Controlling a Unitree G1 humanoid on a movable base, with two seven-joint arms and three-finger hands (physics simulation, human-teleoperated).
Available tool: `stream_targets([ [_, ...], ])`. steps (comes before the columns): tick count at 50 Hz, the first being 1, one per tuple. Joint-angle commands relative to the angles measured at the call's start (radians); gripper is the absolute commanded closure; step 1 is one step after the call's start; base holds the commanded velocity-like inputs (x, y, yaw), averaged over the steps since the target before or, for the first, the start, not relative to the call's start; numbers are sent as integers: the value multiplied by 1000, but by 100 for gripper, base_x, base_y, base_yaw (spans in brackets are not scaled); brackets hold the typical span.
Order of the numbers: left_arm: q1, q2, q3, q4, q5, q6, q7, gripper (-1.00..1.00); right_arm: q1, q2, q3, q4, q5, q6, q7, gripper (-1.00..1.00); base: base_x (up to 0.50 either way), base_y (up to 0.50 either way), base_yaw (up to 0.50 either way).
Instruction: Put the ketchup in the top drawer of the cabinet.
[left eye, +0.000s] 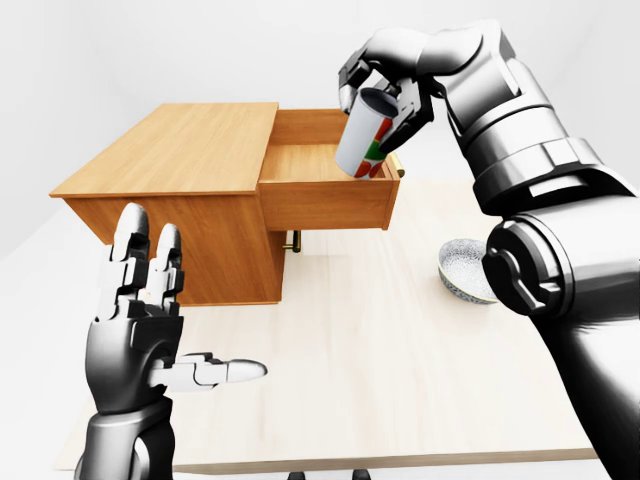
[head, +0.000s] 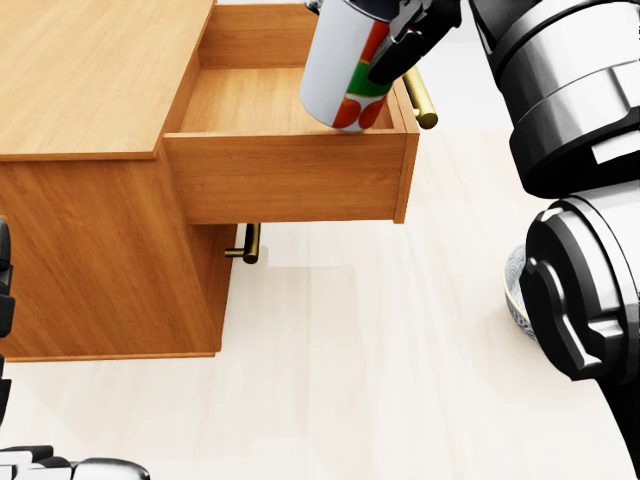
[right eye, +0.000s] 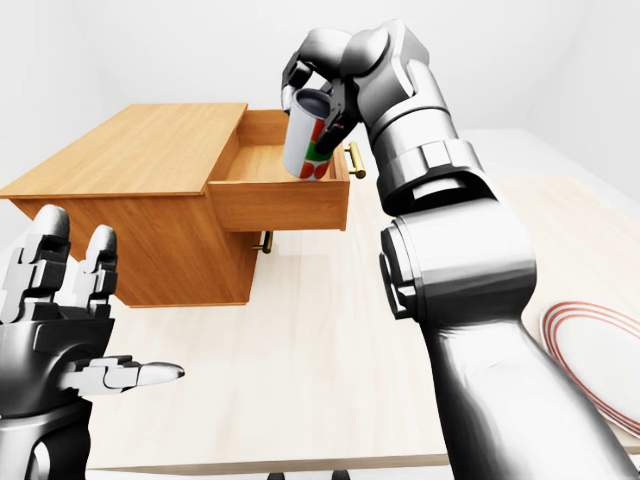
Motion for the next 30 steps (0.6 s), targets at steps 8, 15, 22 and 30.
stream_targets([
  [8, 0, -1, 2, -6, -3, 0, -4, -100, 13, -6, -11, 1, -46, 0, -225, 100, 0, 0, 0],
  [15, 6, -2, -3, -4, 0, 0, -7, -100, 8, -4, -11, 0, -60, 0, -252, 100, 0, 0, 0],
  [22, 1, -2, -1, 1, 0, 0, -6, -100, 39, 5, -33, 1, -29, 0, -272, 100, 0, 0, 0],
  [30, 0, -1, 7, -11, -8, 0, -5, -100, 60, 11, -31, 2, -7, 0, -299, 100, 0, 0, 0],
])
